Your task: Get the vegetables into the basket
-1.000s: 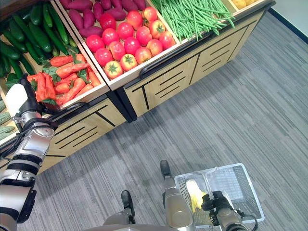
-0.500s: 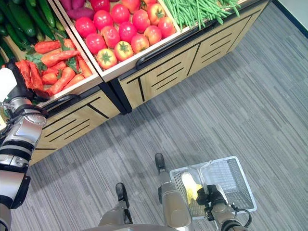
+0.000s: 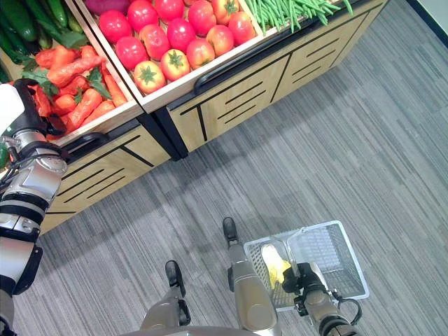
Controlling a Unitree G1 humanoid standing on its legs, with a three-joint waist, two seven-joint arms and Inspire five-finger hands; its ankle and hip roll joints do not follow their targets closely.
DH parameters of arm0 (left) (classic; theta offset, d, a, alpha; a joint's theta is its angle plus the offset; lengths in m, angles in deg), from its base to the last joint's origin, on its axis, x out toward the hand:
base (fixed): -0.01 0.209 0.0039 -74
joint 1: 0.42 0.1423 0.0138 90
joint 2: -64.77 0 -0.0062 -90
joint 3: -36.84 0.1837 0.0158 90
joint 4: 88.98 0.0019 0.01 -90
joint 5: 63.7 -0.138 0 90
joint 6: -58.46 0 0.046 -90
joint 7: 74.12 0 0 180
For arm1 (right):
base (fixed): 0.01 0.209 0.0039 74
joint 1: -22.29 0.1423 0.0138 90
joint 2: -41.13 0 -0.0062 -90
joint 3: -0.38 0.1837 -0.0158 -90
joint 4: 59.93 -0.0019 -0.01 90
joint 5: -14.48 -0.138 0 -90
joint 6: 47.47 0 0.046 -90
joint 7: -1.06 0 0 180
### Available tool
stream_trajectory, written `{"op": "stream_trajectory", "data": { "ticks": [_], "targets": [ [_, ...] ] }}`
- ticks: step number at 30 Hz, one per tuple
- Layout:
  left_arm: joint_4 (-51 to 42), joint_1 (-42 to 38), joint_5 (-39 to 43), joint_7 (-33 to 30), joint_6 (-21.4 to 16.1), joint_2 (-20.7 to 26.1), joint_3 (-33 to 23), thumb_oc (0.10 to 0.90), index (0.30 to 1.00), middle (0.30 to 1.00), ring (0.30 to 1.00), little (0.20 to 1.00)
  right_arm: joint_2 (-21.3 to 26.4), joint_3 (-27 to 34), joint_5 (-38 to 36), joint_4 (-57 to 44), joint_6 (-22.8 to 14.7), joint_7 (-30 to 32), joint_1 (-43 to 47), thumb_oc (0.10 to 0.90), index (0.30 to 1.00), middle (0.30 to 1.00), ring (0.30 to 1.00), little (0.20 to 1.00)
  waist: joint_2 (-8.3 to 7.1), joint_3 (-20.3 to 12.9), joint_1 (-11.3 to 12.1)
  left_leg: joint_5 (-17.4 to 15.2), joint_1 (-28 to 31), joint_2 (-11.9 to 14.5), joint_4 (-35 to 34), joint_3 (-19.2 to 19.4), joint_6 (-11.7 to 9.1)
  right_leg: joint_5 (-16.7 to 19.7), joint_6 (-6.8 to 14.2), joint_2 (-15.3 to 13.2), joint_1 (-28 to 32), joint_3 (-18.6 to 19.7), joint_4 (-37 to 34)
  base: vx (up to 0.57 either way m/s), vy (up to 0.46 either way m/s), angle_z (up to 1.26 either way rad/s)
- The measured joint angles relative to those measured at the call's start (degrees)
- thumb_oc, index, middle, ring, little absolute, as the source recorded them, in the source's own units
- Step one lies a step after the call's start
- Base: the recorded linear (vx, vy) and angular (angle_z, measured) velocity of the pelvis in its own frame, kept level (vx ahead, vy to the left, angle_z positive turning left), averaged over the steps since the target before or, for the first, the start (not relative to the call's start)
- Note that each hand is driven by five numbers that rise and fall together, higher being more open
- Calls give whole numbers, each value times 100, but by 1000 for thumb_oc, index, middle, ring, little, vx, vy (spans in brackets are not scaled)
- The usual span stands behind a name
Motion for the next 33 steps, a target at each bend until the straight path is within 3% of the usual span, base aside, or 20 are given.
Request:
{"op": "stream_trajectory", "data": {
  "ticks": [17,26,33],
  "targets": [
    [-431,238,-327,277,7,29,-72,400,300,300,300,300,8,0,17,-8,57,-39,8,400,300,300,300,300,-5,3,48,10,186,14,0,-32,-15,10,-7,-17,215,-59,0,-3,2,1],
    [-506,209,-948,491,-30,928,229,400,300,300,300,300,22,-2,79,169,84,-154,32,400,300,300,300,300,-35,35,145,10,586,2,0,-54,-19,-30,0,-29,650,-105,-1,3,16,3],
    [-695,185,-1018,552,-34,941,317,400,300,300,300,300,28,28,118,235,99,-173,-17,400,300,300,300,300,-45,23,330,21,645,-21,0,-122,-20,-40,-12,-77,750,-163,0,15,28,6]
  ]
}}
